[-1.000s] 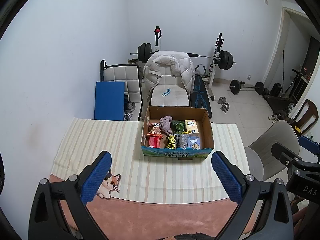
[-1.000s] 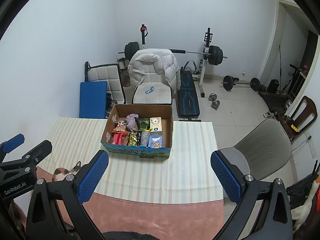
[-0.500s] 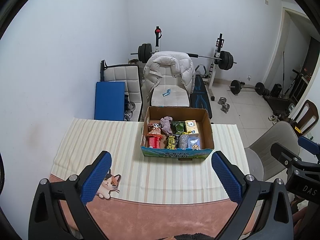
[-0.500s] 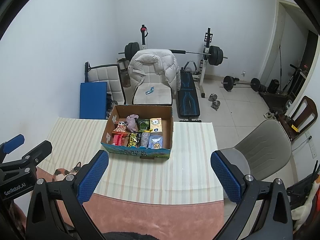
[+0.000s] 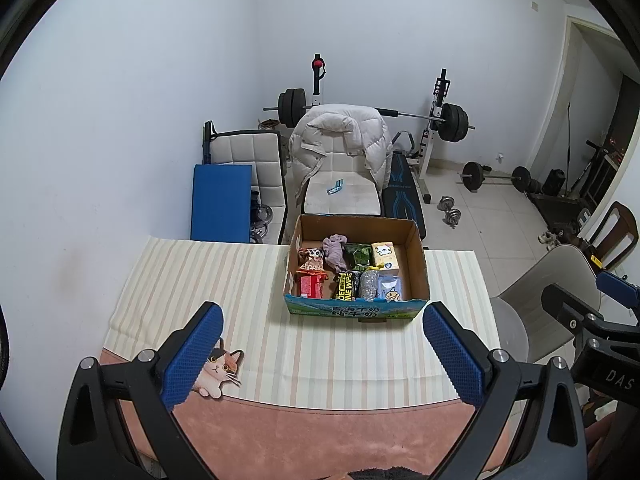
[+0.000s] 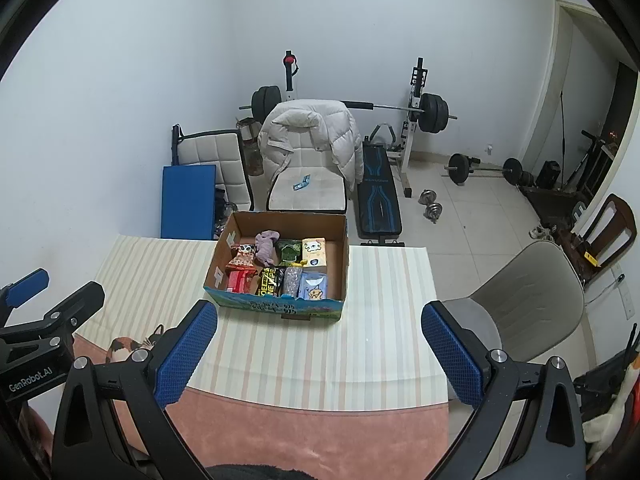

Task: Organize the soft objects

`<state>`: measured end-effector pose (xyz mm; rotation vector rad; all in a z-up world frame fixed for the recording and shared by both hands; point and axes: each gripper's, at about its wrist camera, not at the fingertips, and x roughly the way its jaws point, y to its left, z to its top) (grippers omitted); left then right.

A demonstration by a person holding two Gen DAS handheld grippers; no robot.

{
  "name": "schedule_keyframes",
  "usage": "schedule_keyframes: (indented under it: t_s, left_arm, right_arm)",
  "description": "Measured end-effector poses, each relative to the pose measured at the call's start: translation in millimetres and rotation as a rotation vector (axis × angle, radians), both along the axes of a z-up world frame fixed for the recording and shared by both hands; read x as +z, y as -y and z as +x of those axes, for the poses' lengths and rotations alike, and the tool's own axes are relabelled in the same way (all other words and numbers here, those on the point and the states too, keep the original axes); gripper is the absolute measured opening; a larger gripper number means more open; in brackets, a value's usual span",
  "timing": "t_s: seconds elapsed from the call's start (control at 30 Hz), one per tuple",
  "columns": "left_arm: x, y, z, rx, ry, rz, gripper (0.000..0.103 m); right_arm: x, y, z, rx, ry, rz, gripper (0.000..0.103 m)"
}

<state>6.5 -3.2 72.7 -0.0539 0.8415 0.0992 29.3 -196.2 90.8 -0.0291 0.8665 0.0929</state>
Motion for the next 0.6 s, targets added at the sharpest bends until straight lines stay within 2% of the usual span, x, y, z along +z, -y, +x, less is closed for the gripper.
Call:
schedule_keyframes:
  t_s: [0.6]
  left_arm:
    - [0.8, -3.1, -0.9, 0.009, 0.011, 0.000, 0.103]
  right_arm:
    - [4.3, -5.6, 5.3, 0.002, 0.006, -0.008, 0.103]
